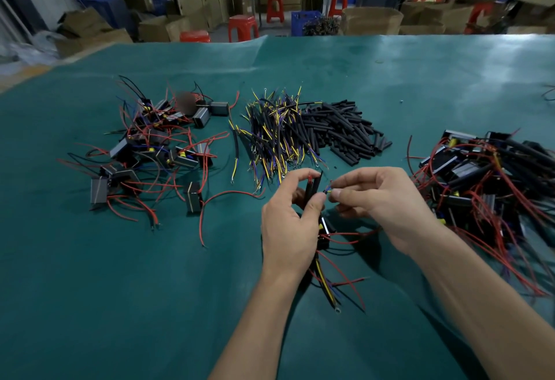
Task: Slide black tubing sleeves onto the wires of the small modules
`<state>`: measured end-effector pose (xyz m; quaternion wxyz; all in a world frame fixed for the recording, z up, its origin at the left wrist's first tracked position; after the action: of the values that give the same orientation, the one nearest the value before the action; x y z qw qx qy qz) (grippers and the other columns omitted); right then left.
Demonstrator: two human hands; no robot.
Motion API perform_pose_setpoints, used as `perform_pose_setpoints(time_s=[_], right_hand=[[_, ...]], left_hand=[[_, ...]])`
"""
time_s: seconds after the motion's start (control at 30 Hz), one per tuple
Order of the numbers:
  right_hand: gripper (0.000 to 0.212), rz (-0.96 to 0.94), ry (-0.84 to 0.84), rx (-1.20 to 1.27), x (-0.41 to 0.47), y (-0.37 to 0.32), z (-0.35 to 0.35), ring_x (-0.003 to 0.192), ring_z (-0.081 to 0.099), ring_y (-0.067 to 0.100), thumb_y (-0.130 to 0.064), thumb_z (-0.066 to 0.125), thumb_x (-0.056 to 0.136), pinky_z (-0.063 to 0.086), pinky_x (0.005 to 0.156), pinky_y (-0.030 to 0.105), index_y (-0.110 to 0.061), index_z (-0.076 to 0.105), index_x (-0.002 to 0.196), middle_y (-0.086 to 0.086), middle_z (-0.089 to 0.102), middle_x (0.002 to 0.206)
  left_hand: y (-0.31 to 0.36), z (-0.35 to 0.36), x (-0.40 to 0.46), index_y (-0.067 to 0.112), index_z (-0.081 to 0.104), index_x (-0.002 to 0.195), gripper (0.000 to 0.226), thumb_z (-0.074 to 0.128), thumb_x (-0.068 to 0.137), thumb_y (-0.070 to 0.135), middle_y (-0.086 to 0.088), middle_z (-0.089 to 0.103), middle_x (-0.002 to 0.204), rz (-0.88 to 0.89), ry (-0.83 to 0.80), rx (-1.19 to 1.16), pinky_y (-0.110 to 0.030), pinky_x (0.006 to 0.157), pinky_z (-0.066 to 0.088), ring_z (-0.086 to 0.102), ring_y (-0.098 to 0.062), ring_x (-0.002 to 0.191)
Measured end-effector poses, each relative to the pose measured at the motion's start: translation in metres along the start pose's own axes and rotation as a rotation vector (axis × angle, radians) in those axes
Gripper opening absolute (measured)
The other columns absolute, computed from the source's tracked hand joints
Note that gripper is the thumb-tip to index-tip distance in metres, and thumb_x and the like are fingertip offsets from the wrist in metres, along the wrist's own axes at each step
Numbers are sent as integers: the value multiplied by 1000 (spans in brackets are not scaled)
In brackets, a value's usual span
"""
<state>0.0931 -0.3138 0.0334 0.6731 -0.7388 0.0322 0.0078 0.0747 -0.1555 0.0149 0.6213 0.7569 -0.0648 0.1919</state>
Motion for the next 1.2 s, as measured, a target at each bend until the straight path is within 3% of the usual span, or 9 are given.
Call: perform_pose_setpoints(time_s=[0.17,0.33,0.43,0.53,0.63,0.8,0.9,1.07,1.2], right_hand=[[11,-55,6,-104,0,0,-1,66,69,17,-3,81,81,53,59,22,-13,78,84,12,77,78],[9,-220,70,-367,-1,-6,-1,72,75,12,-16,84,79,61,74,37,-23,79,82,-5,77,73],[4,-243,63,-352,-2,-9,0,72,74,18,-23,82,79,62,74,45,-24,78,79,-2,76,72],[9,-226,31,-283,-2,-7,4,71,71,20,-20,84,80,61,66,40,-19,75,78,4,74,73],[10,-260,38,-324,-2,-8,3,72,70,15,-15,83,81,60,72,39,-20,75,77,-1,74,74],[18,-392,75,-485,-5,-13,1,72,68,6,-13,81,82,54,71,27,-25,72,74,-11,72,73],[20,-532,117,-594,-10,-19,6,76,67,6,-9,79,83,51,69,17,-26,70,78,-14,70,74],[18,-533,113,-481,-9,-19,4,75,70,10,-7,78,85,58,76,31,-23,72,81,-10,73,76],[14,-594,157,-541,-12,-21,7,74,69,8,-8,79,84,57,73,29,-21,73,82,-12,72,75]], left_hand=[[1,0,0,31,68,105,29,73,87,9,1,65,79,10,-7,1,-30,71,49,58,-14,72],[1,1,0,32,67,106,29,74,86,11,2,61,76,14,-3,16,-37,71,50,55,-14,68],[0,1,0,33,67,107,29,74,86,14,8,59,74,15,-10,20,-35,67,51,53,-10,66],[-1,0,1,33,67,107,28,74,87,15,2,61,75,22,-3,33,-39,66,52,53,-14,66],[-2,1,1,34,67,107,29,74,86,14,1,61,74,14,0,42,-39,66,51,54,-17,66],[-2,1,1,34,68,106,28,74,87,14,9,60,74,12,0,56,-17,54,41,53,-8,60],[-3,2,2,32,70,104,24,74,87,16,9,63,79,-6,13,36,-19,55,43,55,-15,63],[-7,3,3,31,71,101,15,73,86,27,20,61,66,-10,25,55,-23,58,45,52,-5,57],[-10,3,3,32,71,102,18,69,85,34,16,61,66,-15,25,56,-29,60,49,52,-6,57]])
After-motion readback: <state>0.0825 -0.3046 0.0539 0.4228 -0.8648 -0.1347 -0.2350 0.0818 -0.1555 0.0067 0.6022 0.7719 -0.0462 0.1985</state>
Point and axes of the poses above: each hand's wrist, its own x-axis towards the middle knuckle, its own z-axis out of the palm, y = z × x, the point moved 4 cm from there along x, towards the middle knuckle
